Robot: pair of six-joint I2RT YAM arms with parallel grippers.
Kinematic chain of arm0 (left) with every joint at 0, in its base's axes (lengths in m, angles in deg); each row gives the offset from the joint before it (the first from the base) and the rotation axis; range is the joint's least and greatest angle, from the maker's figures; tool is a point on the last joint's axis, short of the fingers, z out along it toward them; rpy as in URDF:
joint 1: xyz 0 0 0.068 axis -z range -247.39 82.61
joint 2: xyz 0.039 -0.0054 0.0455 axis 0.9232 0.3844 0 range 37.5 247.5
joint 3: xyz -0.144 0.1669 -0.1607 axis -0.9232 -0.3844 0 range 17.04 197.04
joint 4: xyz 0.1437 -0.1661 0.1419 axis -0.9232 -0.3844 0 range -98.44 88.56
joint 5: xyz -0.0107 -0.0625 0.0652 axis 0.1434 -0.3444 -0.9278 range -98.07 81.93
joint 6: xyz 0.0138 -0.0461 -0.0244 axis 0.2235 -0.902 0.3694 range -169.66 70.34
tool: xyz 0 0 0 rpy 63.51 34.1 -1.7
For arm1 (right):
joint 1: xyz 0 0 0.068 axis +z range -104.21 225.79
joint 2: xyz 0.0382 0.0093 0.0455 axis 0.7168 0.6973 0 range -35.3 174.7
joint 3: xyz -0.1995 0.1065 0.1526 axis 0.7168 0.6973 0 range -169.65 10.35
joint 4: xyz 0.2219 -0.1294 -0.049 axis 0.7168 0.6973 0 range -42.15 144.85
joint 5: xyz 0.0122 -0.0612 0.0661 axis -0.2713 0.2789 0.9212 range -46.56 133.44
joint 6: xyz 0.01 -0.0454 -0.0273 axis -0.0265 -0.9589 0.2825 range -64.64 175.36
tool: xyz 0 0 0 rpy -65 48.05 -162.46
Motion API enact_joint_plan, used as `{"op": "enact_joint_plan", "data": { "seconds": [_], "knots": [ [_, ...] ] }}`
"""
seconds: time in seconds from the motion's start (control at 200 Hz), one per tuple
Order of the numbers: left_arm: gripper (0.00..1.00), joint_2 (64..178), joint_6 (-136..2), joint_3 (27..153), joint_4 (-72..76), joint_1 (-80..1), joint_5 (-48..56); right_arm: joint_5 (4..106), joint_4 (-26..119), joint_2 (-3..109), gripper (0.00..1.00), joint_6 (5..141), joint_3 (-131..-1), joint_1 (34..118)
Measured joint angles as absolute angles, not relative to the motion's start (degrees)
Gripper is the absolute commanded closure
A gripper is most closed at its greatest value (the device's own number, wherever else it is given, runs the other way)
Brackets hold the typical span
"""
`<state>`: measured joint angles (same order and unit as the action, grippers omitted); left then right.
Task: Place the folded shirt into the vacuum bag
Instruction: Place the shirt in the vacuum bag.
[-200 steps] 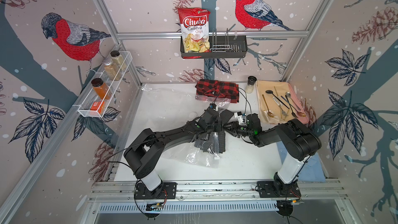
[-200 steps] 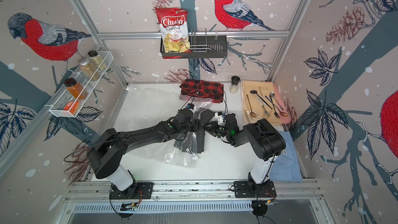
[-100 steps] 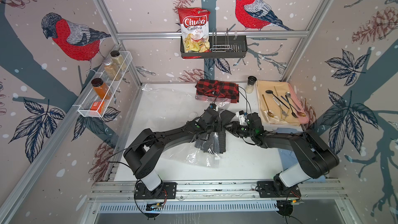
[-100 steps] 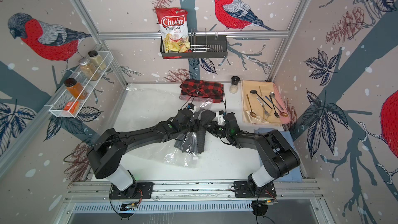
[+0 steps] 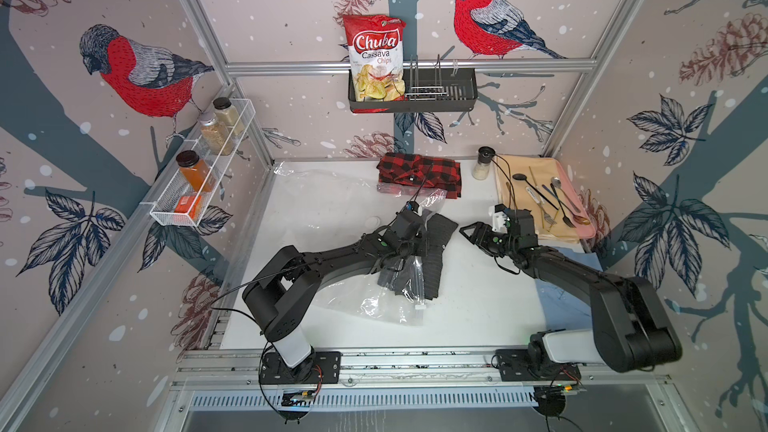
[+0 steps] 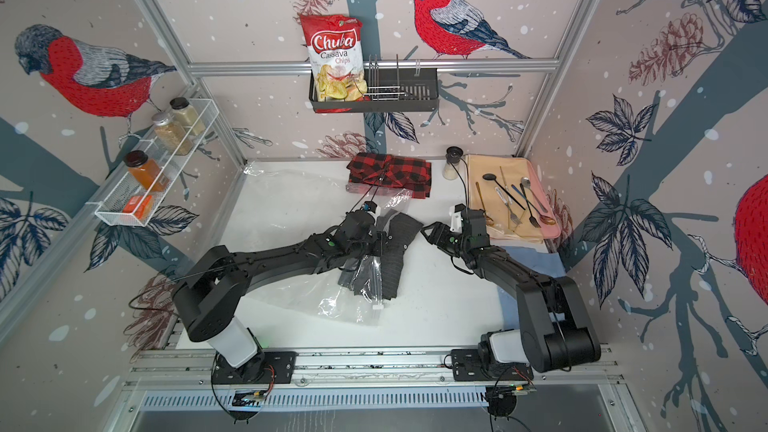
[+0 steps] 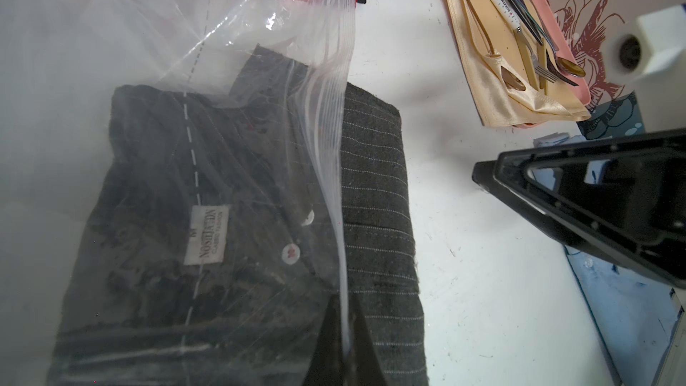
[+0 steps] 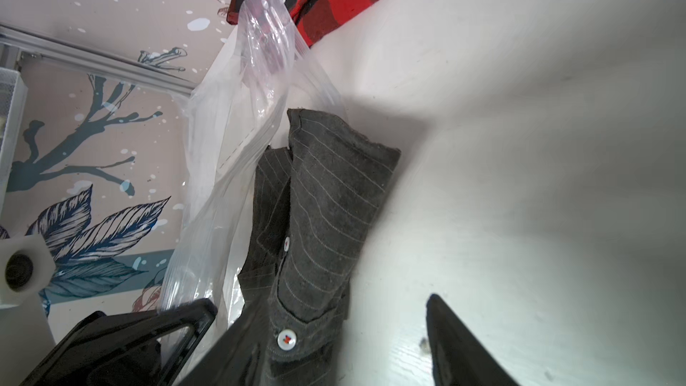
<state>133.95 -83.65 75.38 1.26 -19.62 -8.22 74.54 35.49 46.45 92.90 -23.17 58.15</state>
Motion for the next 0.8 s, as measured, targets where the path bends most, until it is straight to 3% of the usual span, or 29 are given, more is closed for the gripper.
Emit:
{"op": "enact_joint_plan", "data": {
  "seconds": [0.16, 0.32, 0.375, 0.465, 0.55, 0.655, 0.8],
  "knots": [
    [1.00, 135.3, -83.0, 76.6, 0.4, -19.6, -8.6, 79.4, 33.4, 49.3, 0.21, 93.0, -21.5, 61.5],
    [1.00, 137.3, -82.5, 77.8, -1.4, -19.2, -10.2, 82.4, 28.4, 53.1, 0.25, 96.5, -18.7, 68.5],
    [1.00, 137.8, -82.3, 78.3, -2.0, -18.9, -10.7, 82.4, 26.9, 54.6, 0.34, 97.6, -18.3, 70.9],
    [1.00, 138.1, -82.3, 78.7, -2.2, -18.6, -11.0, 81.7, 23.8, 56.4, 0.62, 99.3, -17.5, 73.2],
    [1.00, 138.2, -82.4, 79.1, -2.2, -18.5, -10.8, 81.3, 20.8, 57.5, 0.80, 102.3, -16.3, 73.8],
    [1.00, 138.2, -82.7, 79.3, -2.1, -18.4, -10.5, 81.5, 16.7, 57.6, 0.93, 105.2, -15.9, 73.9],
    [1.00, 138.0, -83.0, 79.2, -2.1, -18.2, -9.8, 83.1, 10.8, 57.6, 1.00, 111.1, -17.0, 73.7]
  ]
}}
